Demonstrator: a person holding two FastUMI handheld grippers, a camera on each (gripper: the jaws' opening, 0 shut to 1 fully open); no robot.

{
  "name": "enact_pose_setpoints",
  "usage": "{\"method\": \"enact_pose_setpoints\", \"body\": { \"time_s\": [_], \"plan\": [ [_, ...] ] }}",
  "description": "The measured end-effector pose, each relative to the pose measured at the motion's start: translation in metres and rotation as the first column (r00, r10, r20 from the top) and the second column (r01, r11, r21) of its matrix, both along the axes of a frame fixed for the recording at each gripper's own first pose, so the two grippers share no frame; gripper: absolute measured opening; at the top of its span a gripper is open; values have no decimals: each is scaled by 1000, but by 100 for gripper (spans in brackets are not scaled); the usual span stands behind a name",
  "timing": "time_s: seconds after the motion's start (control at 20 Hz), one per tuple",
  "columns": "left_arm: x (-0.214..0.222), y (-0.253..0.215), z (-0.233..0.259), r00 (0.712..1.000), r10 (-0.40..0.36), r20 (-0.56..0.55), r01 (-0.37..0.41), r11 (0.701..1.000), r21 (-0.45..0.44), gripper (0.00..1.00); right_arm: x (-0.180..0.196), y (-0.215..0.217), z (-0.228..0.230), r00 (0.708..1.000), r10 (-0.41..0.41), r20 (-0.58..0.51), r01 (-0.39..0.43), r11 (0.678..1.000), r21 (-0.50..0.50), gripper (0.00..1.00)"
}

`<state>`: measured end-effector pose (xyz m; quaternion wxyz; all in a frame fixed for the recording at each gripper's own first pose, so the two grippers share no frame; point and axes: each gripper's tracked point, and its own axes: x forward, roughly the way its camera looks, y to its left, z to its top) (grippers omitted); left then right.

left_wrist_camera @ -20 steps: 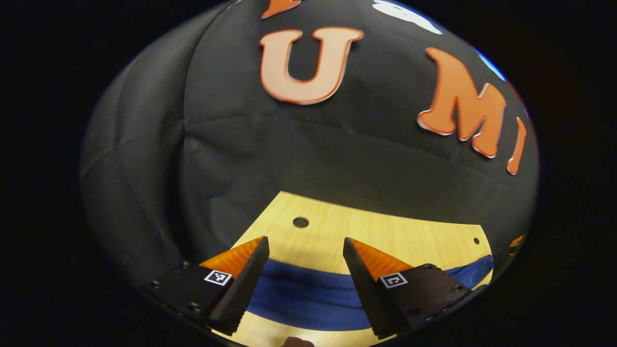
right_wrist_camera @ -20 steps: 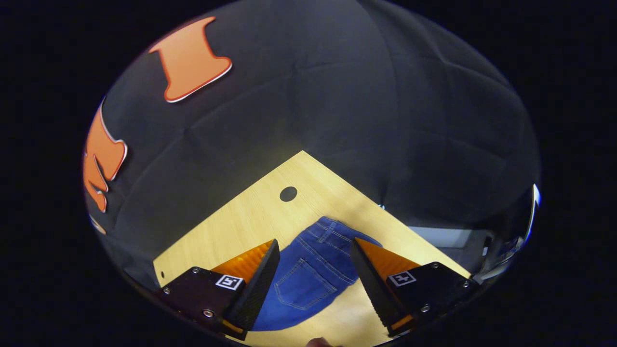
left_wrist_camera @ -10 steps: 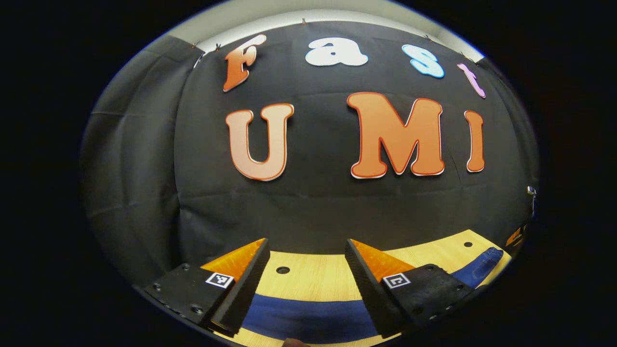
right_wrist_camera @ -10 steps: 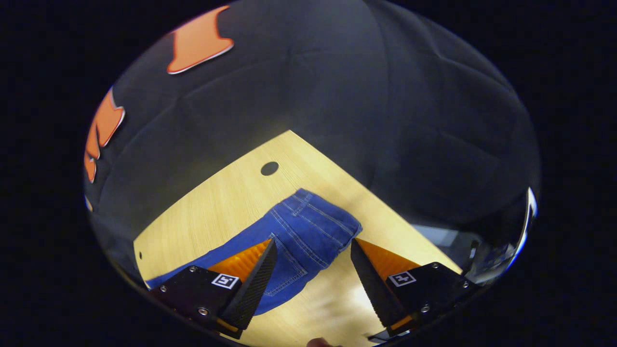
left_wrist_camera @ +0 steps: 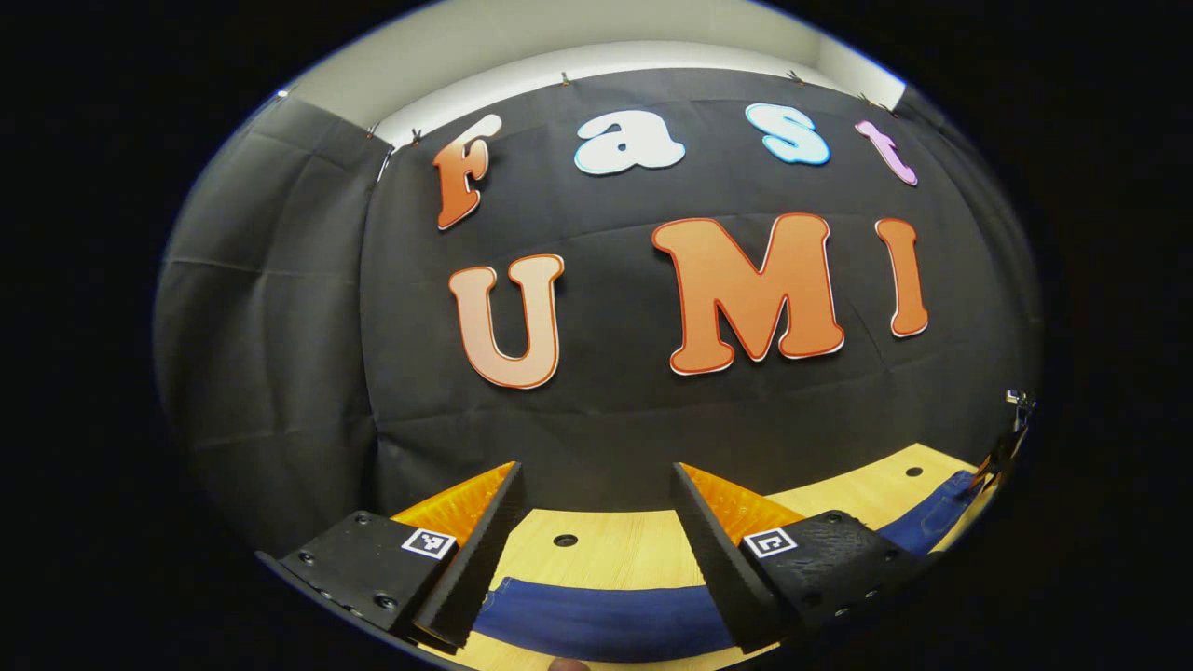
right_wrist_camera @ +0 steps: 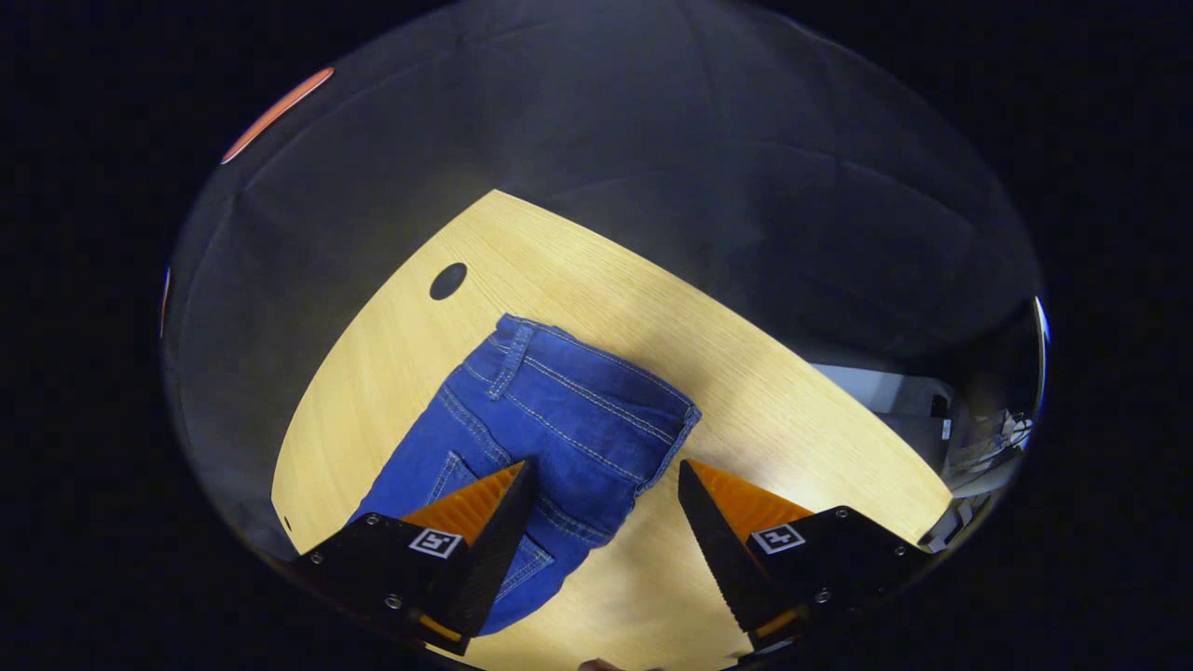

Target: Grasp the waist and the cuffs of the jeans and fold them to make the two legs overlap; first hold the waist and fold one-third of the jeans toward the cuffs, then hold the cuffs and fold the remaining one-third in the same direction to finish folding.

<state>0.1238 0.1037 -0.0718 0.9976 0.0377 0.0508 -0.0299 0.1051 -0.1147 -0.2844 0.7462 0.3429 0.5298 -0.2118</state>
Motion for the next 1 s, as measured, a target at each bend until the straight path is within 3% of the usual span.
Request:
{"method": "enact_pose_setpoints", "body": {
  "time_s": [0.15,0.2,0.25,0.3,0.4,0.45,0.6,0.65,0.7,0.9,1.0],
  "plan": [
    [-10,-4,-3,1000,-2,-24,2,1000,-7,96,8,2,-18,1000,-22,-4,23,1000,10,96],
    [-13,-8,-3,1000,-8,-30,8,1000,-9,99,8,1,-18,999,-34,2,34,999,-8,100],
    [-16,-11,-5,999,-8,-35,8,1000,-3,97,6,3,-18,1000,-17,-10,17,1000,-6,87],
    [-19,-13,-5,999,-10,-39,10,1000,4,97,7,1,-19,1000,-2,3,2,1000,-22,90],
    [-23,-18,-9,998,-17,-52,17,1000,6,99,10,5,-18,999,11,38,-11,1000,0,78],
    [-25,-18,-14,998,-17,-65,18,1000,7,99,11,14,-18,999,-11,44,8,999,54,64],
    [-28,-19,-18,997,-12,-79,14,1000,24,99,18,13,-18,991,-110,76,99,985,139,45],
    [-31,-20,-17,997,-16,-76,18,999,30,98,16,14,-21,993,-94,77,81,984,161,39],
    [-31,-19,-14,998,-12,-67,15,999,37,98,16,12,-20,992,-92,82,78,985,156,34],
    [-32,-17,-18,997,-1,-82,3,1000,17,98,20,4,6,988,-8,151,0,999,50,34],
    [-32,-15,-18,997,-5,-77,6,1000,15,98,26,10,24,980,15,199,-15,1000,0,19]
  ]
}}
